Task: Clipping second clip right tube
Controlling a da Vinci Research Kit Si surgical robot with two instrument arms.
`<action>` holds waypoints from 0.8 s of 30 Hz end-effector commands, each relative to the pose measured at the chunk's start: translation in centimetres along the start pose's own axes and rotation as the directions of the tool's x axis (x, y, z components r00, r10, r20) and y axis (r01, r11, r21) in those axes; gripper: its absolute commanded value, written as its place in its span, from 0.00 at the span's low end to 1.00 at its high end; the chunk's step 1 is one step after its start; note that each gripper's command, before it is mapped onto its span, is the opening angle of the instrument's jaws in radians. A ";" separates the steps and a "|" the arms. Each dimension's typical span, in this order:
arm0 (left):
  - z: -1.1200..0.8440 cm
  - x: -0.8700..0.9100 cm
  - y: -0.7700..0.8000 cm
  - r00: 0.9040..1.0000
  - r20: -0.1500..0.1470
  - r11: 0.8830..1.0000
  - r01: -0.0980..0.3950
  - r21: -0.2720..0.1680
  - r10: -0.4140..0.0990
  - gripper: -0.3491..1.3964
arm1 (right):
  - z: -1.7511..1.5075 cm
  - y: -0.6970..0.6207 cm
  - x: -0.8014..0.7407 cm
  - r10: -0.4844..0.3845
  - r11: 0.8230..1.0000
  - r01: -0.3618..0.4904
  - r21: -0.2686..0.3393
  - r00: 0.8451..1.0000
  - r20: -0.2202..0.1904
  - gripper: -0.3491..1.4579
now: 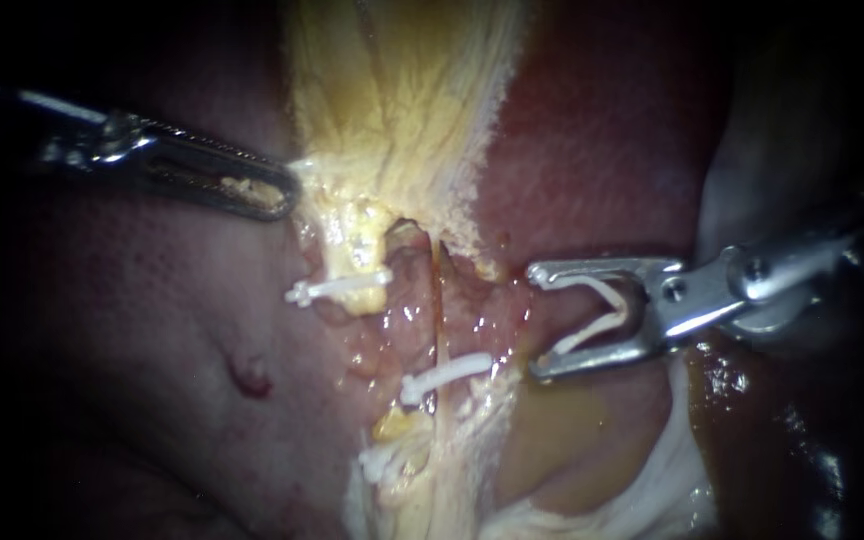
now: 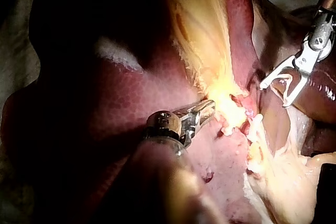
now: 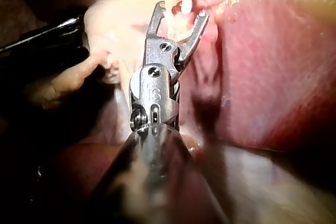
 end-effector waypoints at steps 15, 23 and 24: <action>0.00 0.00 -0.03 1.000 -0.001 1.000 0.001 0.001 -0.001 0.00 | 0.51 0.25 -0.44 0.237 0.971 -0.236 0.041 0.972 -0.006 0.47; 0.00 0.00 -0.03 1.000 -0.001 1.000 0.001 0.000 -0.001 0.00 | 0.70 0.33 -0.55 0.270 0.960 -0.270 0.069 0.963 0.000 0.47; 0.01 0.00 -0.04 1.000 -0.001 1.000 0.001 0.000 -0.001 0.00 | 0.72 0.33 -0.55 0.269 0.960 -0.269 0.073 0.963 0.001 0.47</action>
